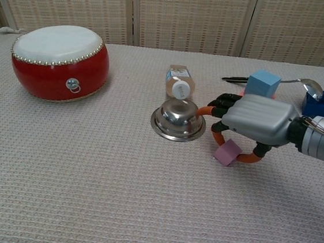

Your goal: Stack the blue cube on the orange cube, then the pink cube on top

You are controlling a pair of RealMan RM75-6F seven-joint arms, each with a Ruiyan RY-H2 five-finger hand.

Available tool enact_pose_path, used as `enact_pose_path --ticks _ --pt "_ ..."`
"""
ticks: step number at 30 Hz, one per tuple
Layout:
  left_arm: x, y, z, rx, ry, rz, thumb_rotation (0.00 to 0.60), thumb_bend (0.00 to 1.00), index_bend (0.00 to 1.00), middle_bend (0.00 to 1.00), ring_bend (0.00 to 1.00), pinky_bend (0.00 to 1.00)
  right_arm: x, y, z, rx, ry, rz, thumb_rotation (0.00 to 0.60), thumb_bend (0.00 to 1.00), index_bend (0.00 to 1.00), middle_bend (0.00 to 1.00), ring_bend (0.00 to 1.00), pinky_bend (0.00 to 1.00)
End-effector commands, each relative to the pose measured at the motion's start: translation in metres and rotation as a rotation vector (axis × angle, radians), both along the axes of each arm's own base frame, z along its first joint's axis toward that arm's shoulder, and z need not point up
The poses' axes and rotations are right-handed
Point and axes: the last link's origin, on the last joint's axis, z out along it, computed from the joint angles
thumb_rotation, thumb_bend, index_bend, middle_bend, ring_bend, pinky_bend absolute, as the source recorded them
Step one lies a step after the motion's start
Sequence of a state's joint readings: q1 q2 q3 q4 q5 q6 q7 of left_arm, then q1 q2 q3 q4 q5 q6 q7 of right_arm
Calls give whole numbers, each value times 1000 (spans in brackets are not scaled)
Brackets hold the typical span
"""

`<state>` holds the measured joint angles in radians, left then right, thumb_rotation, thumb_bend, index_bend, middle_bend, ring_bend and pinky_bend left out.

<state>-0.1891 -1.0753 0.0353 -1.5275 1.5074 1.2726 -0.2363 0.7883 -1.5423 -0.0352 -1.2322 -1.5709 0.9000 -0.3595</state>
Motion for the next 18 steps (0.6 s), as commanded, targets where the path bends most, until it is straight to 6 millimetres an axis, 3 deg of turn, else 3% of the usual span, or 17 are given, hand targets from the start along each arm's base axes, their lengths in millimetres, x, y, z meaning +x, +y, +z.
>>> enact_pose_path --ticks 1,8,18 --pt "0 0 0 -1 1 0 600 463 0 29 0 186 0 -1 3 -11 -18 6 600 170 548 43 0 0" --pt "0 -1 -1 -4 4 -3 600 463 0 29 0 186 12 -6 30 -61 -97 20 600 170 561 43 0 0" --pt "5 -4 -5 -79 -81 4 600 463 0 29 0 191 61 -39 107 -214 -137 56 600 170 576 43 0 0"
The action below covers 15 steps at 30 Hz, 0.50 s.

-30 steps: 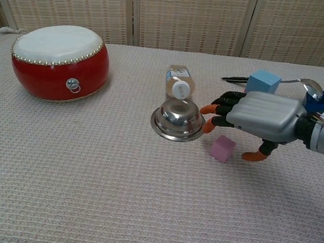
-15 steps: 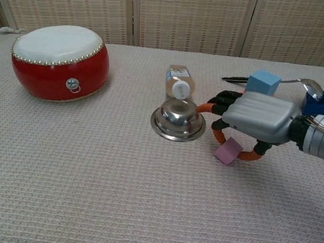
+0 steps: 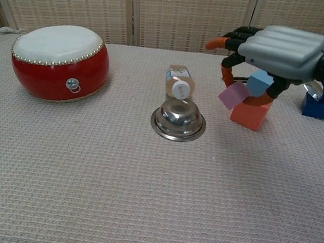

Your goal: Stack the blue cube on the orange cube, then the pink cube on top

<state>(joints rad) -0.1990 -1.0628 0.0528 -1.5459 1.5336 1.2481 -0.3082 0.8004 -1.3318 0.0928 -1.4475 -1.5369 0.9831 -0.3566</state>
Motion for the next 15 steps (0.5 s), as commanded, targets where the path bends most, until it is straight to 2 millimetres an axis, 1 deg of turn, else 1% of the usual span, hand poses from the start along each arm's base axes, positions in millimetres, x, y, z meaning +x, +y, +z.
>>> enact_pose_path --ticks 1,3,6,11,15 --pt "0 -1 0 -28 -4 -8 600 463 0 29 0 191 20 -18 33 -87 31 17 600 170 577 43 0 0" --pt "0 -1 -1 -23 10 -8 600 463 0 28 0 190 21 -24 46 -117 51 6 600 170 577 43 0 0" --pt "-1 0 -2 -23 7 -2 600 463 0 28 0 191 18 -29 59 -150 67 -11 600 170 574 43 0 0" --pt "-3 2 0 -25 -9 14 600 463 0 28 0 191 0 -39 77 -193 95 -71 600 172 571 43 0 0" --pt "-2 2 -2 -30 -6 10 600 462 0 26 0 191 -19 -45 79 -199 148 -122 600 175 579 43 0 0"
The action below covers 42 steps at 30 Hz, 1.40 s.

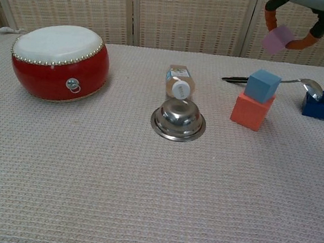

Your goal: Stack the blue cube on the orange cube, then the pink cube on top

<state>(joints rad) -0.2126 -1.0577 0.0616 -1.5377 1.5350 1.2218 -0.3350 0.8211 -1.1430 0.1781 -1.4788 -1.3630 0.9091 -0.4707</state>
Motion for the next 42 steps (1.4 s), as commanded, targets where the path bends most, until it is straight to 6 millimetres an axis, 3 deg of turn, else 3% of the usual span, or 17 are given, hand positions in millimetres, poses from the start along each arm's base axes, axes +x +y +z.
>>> enact_pose_path --ticks 1,6,23,42 --pt "0 0 -2 -5 3 -2 600 463 0 25 0 191 -16 -4 0 1 38 -47 600 175 578 43 0 0" --pt "-1 0 -4 -11 12 2 600 462 0 23 0 191 -25 -9 -6 15 36 -79 600 176 571 43 0 0" --pt "3 0 -7 -39 -70 -29 600 465 0 26 0 211 -27 -22 -18 83 -52 -222 600 177 570 43 0 0" --pt "4 -1 -7 -45 -57 -25 600 465 0 23 0 212 -17 -23 -31 57 27 -125 600 172 555 43 0 0"
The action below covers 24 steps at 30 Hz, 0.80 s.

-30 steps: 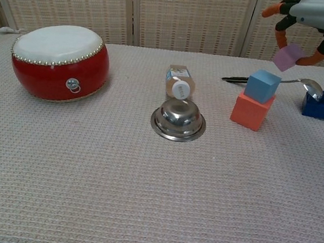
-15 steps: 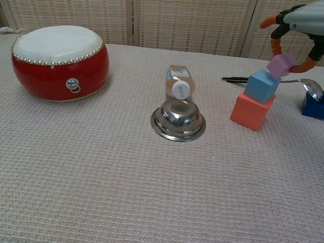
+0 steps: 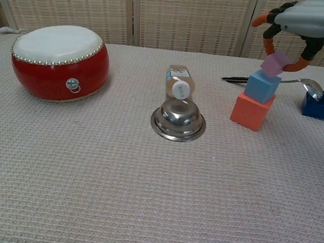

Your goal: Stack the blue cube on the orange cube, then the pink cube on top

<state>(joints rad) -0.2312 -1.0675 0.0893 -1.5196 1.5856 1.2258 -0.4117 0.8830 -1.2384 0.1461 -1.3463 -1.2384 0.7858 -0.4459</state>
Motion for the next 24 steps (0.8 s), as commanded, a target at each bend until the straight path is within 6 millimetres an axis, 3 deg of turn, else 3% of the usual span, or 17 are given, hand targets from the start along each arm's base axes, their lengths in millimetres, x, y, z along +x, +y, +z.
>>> enact_pose_path --ticks 1,24 --pt "0 0 0 0 -1 -1 600 465 0 23 0 212 1 0 -3 -8 18 21 600 172 555 43 0 0" --pt "0 0 0 -6 2 0 600 466 0 23 0 213 -6 0 -7 -6 22 18 600 172 534 43 0 0"
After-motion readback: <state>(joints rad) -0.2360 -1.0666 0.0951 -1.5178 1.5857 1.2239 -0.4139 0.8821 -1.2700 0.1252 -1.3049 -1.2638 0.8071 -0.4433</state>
